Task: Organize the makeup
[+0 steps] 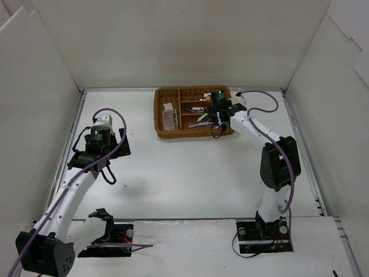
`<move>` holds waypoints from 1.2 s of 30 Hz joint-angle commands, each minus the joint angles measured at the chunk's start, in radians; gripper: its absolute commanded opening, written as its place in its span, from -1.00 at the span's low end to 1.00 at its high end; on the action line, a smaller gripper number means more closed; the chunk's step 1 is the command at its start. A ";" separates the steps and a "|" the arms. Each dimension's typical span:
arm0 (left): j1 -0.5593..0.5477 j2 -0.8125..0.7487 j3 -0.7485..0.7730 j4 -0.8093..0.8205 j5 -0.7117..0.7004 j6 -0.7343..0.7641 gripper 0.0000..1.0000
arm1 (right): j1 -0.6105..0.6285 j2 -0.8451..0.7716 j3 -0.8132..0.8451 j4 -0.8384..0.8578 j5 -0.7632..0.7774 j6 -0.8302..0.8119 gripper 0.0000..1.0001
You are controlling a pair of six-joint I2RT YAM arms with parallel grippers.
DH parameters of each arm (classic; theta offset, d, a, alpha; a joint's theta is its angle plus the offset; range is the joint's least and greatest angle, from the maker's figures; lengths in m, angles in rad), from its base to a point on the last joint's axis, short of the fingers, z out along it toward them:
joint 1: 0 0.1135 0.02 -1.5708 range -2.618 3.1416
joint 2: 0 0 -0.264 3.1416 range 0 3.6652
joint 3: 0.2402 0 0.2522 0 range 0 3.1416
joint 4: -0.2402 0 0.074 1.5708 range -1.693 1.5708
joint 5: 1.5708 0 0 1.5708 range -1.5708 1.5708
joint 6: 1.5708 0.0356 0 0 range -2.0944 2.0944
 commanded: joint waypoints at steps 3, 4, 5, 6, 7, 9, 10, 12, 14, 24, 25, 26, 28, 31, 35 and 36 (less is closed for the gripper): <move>0.005 -0.013 0.024 0.025 -0.006 0.001 0.95 | -0.020 0.055 0.088 0.052 -0.054 0.098 -0.90; 0.005 -0.013 0.025 0.022 -0.006 0.001 0.95 | -0.019 0.066 0.092 0.060 -0.066 0.104 -0.88; 0.005 -0.013 0.025 0.023 -0.007 0.001 0.95 | -0.019 0.069 0.092 0.064 -0.073 0.109 -0.87; 0.005 -0.012 0.025 0.025 -0.007 0.001 0.95 | -0.019 0.072 0.090 0.069 -0.083 0.110 -0.85; 0.005 -0.012 0.024 0.025 -0.006 0.001 0.95 | -0.019 0.078 0.085 0.073 -0.090 0.112 -0.81; 0.005 -0.009 0.027 0.025 -0.007 0.001 0.95 | -0.014 0.079 0.079 0.086 -0.097 0.115 -0.74; 0.005 -0.009 0.025 0.025 -0.006 0.002 0.95 | -0.016 0.079 0.072 0.093 -0.098 0.112 -0.65; 0.005 -0.001 0.028 0.025 -0.004 0.004 0.95 | -0.016 0.079 0.066 0.110 -0.109 0.100 -0.54; 0.005 0.002 0.030 0.025 -0.004 0.004 0.95 | -0.014 0.076 0.064 0.124 -0.112 0.066 -0.32; 0.005 -0.006 0.027 0.027 -0.016 0.005 0.95 | -0.028 -0.001 0.058 0.166 -0.133 -0.238 -0.04; 0.005 -0.010 0.025 0.028 -0.016 0.009 0.95 | -0.028 -0.038 0.052 0.166 -0.132 -0.296 -0.03; 0.005 -0.015 0.022 0.031 -0.016 0.009 0.95 | -0.028 -0.062 0.040 0.164 -0.129 -0.354 -0.02; 0.005 -0.021 0.021 0.036 -0.018 0.013 0.96 | -0.031 -0.169 -0.035 0.167 -0.095 -0.501 0.02; 0.005 -0.026 0.014 0.039 -0.016 0.016 0.96 | -0.040 -0.350 -0.170 0.166 -0.035 -0.705 0.16; 0.005 -0.036 0.011 0.040 -0.020 0.025 0.95 | -0.068 -0.614 -0.365 0.161 0.046 -0.911 0.45; 0.005 -0.039 0.010 0.037 -0.023 0.025 0.96 | -0.069 -0.726 -0.441 0.158 0.076 -0.952 0.60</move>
